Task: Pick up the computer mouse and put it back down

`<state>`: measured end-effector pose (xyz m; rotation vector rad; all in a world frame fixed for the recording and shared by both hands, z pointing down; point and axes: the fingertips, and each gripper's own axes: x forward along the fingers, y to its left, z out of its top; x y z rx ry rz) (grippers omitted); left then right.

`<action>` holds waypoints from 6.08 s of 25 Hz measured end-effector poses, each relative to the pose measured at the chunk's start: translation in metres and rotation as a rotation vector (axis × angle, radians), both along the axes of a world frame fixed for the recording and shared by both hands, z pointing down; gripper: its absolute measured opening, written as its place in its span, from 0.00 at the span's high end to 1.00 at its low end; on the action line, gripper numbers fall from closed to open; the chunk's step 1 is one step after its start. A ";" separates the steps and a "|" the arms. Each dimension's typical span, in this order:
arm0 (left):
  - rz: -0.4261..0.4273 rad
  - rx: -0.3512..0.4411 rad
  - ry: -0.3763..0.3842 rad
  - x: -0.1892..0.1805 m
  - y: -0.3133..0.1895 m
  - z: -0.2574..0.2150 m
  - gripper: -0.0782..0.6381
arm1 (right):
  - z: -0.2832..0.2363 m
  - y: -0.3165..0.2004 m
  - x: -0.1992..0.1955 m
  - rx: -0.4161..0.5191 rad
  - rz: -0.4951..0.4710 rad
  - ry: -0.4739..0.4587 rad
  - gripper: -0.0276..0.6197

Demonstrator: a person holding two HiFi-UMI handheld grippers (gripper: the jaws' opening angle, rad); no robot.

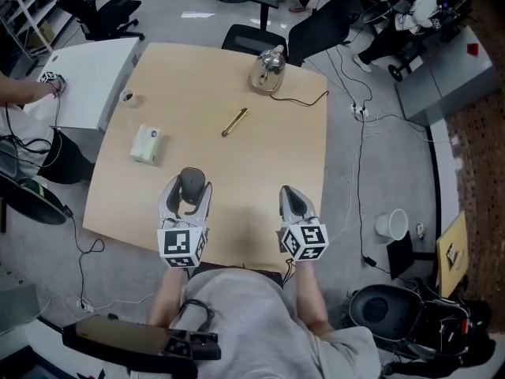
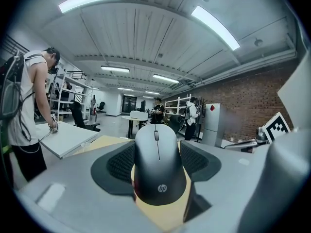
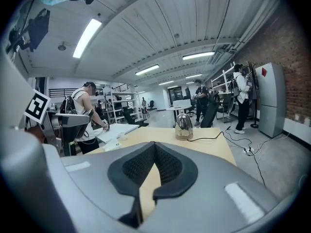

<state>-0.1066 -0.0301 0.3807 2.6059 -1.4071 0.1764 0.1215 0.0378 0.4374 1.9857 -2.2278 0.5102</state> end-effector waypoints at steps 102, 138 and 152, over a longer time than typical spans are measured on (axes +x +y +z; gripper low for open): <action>0.685 -0.418 -0.624 0.304 0.103 0.317 0.45 | 0.215 0.175 0.199 -0.314 0.523 -0.269 0.95; 0.576 -0.220 -0.335 0.276 0.071 0.180 0.71 | 0.145 0.136 0.167 -0.208 0.407 -0.190 0.95; 0.453 -0.129 -0.267 0.212 0.059 0.105 0.87 | 0.084 0.097 0.113 -0.137 0.245 -0.143 0.95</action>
